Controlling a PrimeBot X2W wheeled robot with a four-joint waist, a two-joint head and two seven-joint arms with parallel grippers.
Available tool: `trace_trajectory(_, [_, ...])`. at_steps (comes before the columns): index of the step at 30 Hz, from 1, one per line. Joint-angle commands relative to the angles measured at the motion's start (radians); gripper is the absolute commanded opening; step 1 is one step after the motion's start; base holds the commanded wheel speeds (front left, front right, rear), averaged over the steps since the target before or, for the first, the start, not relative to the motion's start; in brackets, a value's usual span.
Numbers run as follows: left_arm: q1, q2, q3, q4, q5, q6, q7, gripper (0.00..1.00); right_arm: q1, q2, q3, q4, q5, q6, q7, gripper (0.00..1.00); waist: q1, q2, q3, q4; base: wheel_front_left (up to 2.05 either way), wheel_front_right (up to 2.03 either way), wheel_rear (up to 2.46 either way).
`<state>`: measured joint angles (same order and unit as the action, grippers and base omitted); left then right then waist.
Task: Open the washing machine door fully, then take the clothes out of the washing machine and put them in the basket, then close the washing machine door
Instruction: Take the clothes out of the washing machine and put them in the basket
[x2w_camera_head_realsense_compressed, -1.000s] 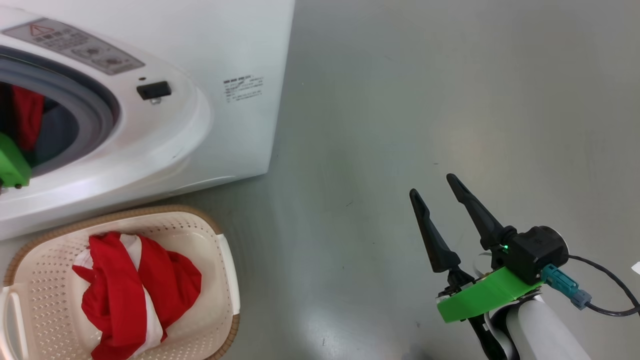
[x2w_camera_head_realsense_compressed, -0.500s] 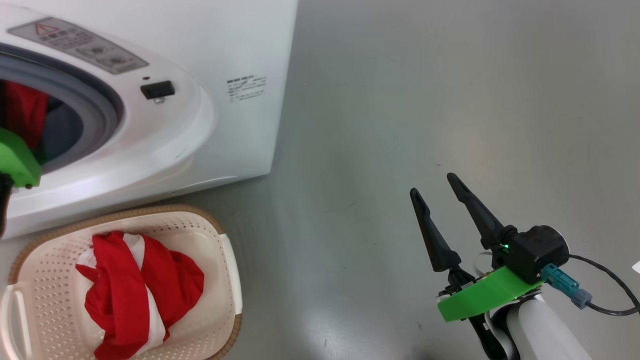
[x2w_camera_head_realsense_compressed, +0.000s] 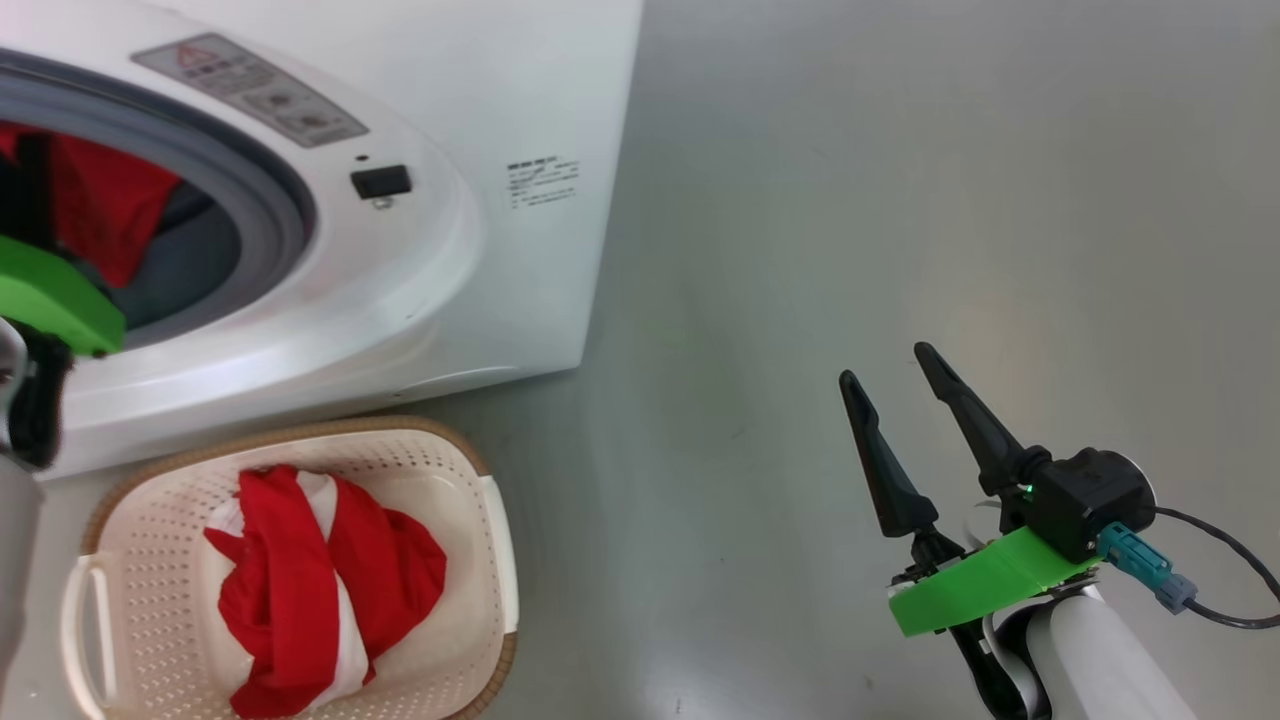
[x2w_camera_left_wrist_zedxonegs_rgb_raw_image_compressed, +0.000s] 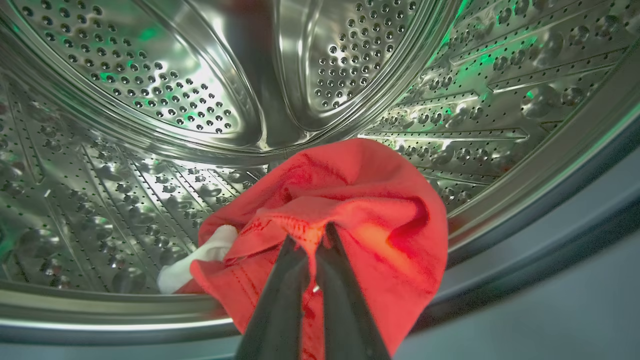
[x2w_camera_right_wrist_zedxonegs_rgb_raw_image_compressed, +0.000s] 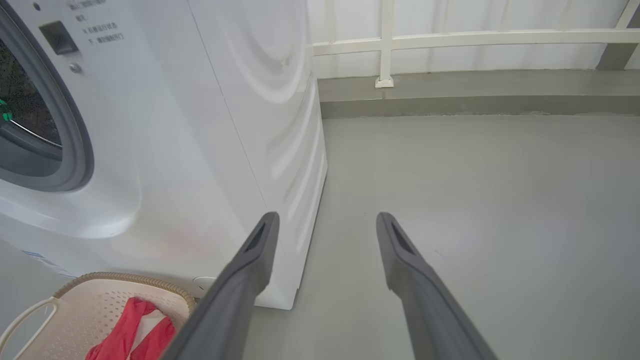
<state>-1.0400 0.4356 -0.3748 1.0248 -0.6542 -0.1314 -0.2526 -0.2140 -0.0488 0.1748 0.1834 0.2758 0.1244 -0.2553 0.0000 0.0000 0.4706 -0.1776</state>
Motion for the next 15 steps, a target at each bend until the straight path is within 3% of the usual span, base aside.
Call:
trace_trajectory(1, [0.028, 0.039, 0.050, -0.042, 0.006, 0.001, -0.009, 0.00, -0.003, -0.001, 0.016, -0.018, -0.014, 0.006, -0.006, 1.00, 0.0000, 0.0000, -0.018, 0.018, 0.00, 0.00, 0.00])
trace_trajectory(15, [0.226, -0.035, 0.238, -0.252, 0.136, 0.001, -0.009, 0.00, 0.022, -0.001, -0.009, -0.002, -0.029, 0.006, -0.006, 1.00, 0.0000, 0.0000, -0.086, 0.064, 0.00, 0.00, 0.00])
